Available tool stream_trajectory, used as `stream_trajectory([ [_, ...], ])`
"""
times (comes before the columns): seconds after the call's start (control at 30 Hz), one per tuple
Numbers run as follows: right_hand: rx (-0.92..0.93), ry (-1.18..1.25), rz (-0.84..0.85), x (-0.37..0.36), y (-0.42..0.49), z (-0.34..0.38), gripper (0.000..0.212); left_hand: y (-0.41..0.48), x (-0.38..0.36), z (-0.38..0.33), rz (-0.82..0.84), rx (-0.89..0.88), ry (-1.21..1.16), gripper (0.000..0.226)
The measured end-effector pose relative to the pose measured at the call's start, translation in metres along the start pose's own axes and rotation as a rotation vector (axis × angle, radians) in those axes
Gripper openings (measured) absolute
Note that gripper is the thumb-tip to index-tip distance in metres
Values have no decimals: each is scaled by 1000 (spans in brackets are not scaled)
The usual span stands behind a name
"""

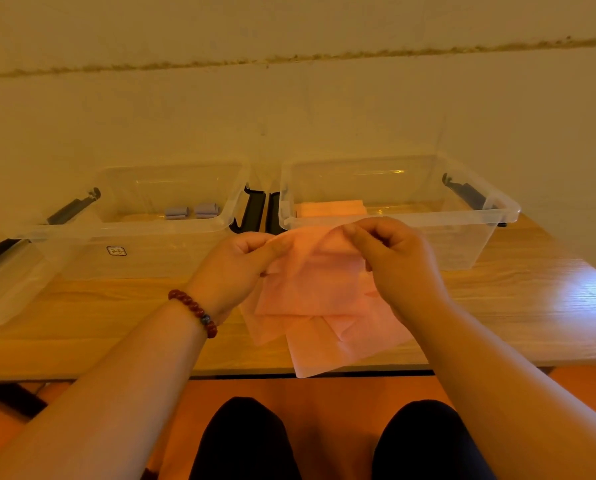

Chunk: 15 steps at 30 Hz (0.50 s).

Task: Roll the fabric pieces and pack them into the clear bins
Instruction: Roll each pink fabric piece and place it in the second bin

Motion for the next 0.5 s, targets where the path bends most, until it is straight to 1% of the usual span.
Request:
stream_trajectory([
  [0.13,83,-131,-36,-1,4,5,15,5,-3,-3,-21,8,37,24],
  [0.23,97,-158,-67,-2,6,8,22,0,-15,-11,110,-110,113,56],
  [0.3,96,-174,-72,-3,11,11,25,-3,-28,-13,202,-200,184,67],
  [0.33,97,-176,-70,-3,13,11,25,-4,-33,-11,215,-219,203,64],
  [0.37,99,-177,-70,-3,15,12,26,0,-35,-6,192,-229,213,52],
  [0.4,98,-178,-69,-2,17,12,27,1,-35,-5,144,-232,221,35],
  [0.43,91,-183,-69,-2,18,11,28,1,-32,-4,87,-235,199,20],
  [0.47,80,-188,-72,-1,19,11,31,0,-29,-3,37,-216,157,10],
  [0.5,63,-187,-74,1,20,10,35,3,-27,-2,-1,-181,92,9],
])
Point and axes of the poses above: each hand's wrist, its own y-axis towards the middle knuckle, its own x-axis out of the back of the hand, z = x × y, the point moved 3 cm from there along y, towards the middle knuckle, and after that the axes turned 3 degrees about y, right-handed, at the moved point
